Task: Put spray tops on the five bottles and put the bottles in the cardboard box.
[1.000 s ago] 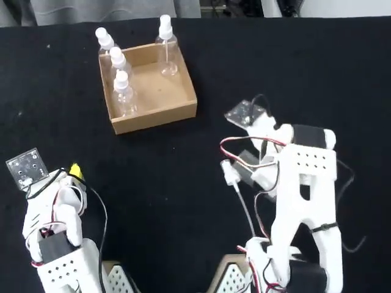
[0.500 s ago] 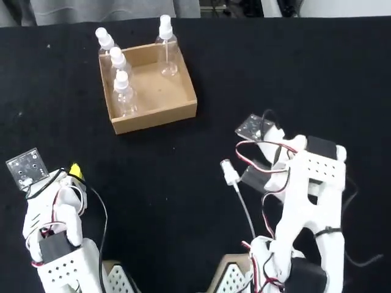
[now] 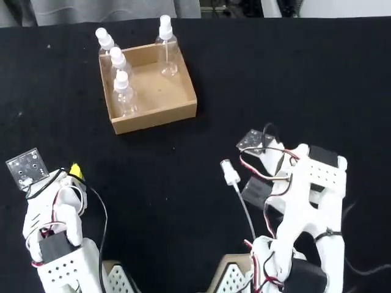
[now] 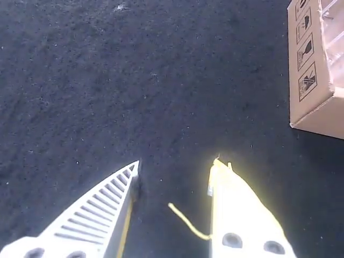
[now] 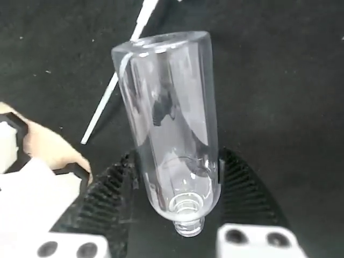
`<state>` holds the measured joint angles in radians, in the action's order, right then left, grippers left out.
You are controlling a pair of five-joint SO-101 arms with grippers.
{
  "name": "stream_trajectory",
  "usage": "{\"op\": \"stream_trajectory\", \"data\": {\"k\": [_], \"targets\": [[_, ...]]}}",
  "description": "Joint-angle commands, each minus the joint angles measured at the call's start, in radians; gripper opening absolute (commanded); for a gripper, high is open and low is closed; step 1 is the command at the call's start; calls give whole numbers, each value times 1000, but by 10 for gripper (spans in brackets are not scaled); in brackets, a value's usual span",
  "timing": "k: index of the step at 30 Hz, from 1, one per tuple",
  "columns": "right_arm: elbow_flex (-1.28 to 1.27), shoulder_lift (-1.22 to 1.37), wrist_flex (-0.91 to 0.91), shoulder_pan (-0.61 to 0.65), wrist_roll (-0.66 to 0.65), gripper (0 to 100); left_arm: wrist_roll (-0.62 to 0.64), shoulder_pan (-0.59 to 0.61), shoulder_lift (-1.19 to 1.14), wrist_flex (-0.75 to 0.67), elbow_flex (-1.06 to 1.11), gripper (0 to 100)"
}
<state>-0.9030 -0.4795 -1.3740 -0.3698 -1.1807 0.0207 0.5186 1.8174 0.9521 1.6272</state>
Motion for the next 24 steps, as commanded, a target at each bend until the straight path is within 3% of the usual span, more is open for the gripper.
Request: {"op": "stream_trajectory", "data": {"k": [1, 6, 13, 17, 24], "targets": [[-41, -39, 91, -14, -11, 145, 0, -5, 8, 5, -5, 195], [-137, -44, 160, 37, -11, 145, 0, -5, 8, 5, -5, 195], [-122, -47, 60, 259, 12, 145, 0, -5, 8, 5, -5, 195], [-61, -47, -29, 416, 167, 146, 0, -5, 8, 5, -5, 195], [-15, -47, -29, 709, 376, 149, 0, -4, 8, 5, -5, 195]]}}
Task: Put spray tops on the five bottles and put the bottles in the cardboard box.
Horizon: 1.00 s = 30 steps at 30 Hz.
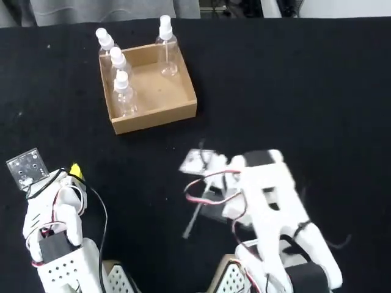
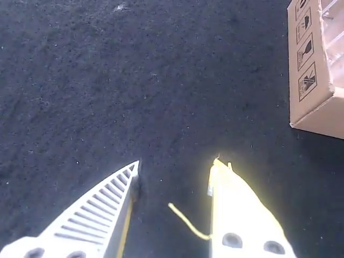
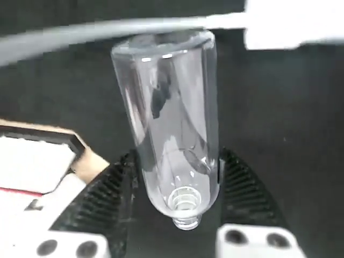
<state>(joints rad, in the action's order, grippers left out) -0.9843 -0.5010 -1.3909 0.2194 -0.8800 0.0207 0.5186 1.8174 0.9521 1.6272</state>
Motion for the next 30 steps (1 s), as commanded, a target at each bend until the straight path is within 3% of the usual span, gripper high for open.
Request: {"op": "stream_trajectory", "data": {"k": [1, 12, 22, 30], "targets": [[74, -24, -2, 152, 103, 149, 0, 5, 8, 5, -5, 195], [119, -25, 78, 307, 299, 148, 0, 31, 8, 5, -7, 195], [179, -25, -92, 302, 456, 146, 0, 31, 8, 5, -5, 195], [180, -25, -101, 301, 542, 146, 0, 31, 8, 5, -5, 195]]}}
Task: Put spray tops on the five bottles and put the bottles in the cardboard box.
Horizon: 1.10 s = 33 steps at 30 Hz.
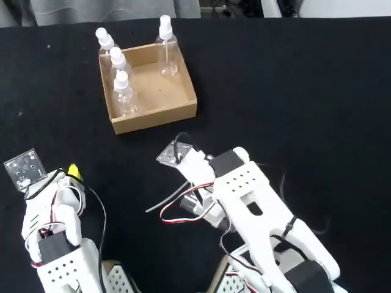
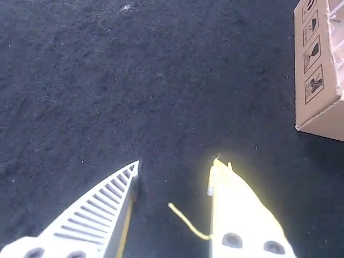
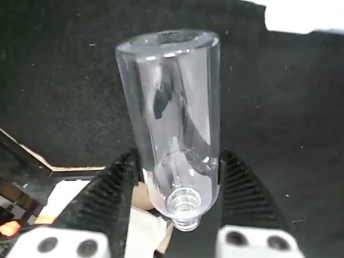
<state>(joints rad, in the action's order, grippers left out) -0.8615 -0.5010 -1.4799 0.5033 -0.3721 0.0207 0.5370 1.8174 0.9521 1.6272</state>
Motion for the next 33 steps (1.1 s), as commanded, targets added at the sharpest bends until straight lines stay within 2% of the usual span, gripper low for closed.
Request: {"op": "stream_trajectory", "data": {"k": [1, 6, 10, 16, 27, 33], "targets": [[58, -25, -14, 17, 49, 146, 0, 13, 8, 5, -5, 195], [110, -25, -21, -72, 112, 146, 0, 13, 8, 5, -5, 195], [202, -21, -55, -209, 106, 149, 0, 13, 8, 5, -5, 195], [275, -19, -89, -334, 106, 149, 0, 13, 8, 5, -5, 195], [274, -10, 12, -482, 69, 149, 0, 13, 8, 5, -5, 195], [283, 105, 49, -529, 189, 149, 0, 13, 8, 5, -4, 195]]}}
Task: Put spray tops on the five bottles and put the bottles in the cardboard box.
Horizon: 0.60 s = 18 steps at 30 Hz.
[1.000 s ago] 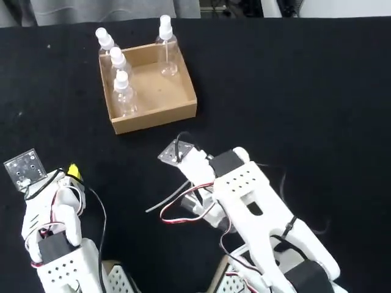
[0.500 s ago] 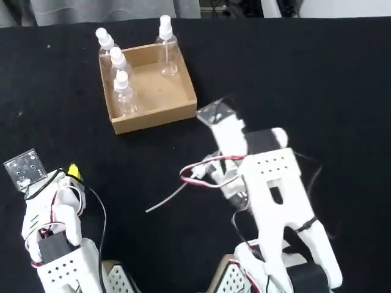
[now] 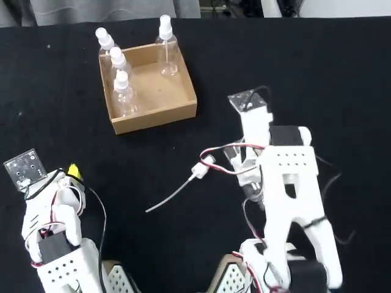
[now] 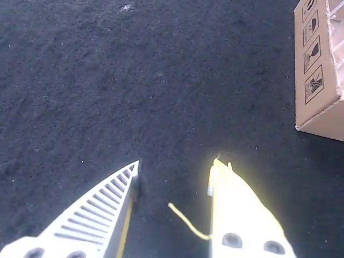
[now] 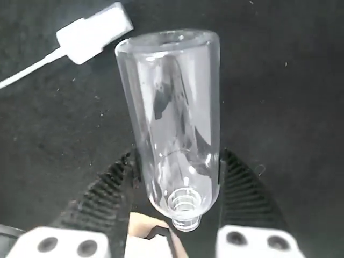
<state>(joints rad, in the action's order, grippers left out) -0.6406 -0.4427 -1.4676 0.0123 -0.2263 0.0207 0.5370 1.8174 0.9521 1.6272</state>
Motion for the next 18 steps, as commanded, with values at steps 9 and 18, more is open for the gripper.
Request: {"op": "stream_trajectory", "data": {"k": [9, 18], "targets": [[87, 142, 104, -81, 249, 149, 0, 13, 8, 5, -4, 195], [143, 148, 114, -80, 700, 149, 0, 13, 8, 5, -4, 195]]}}
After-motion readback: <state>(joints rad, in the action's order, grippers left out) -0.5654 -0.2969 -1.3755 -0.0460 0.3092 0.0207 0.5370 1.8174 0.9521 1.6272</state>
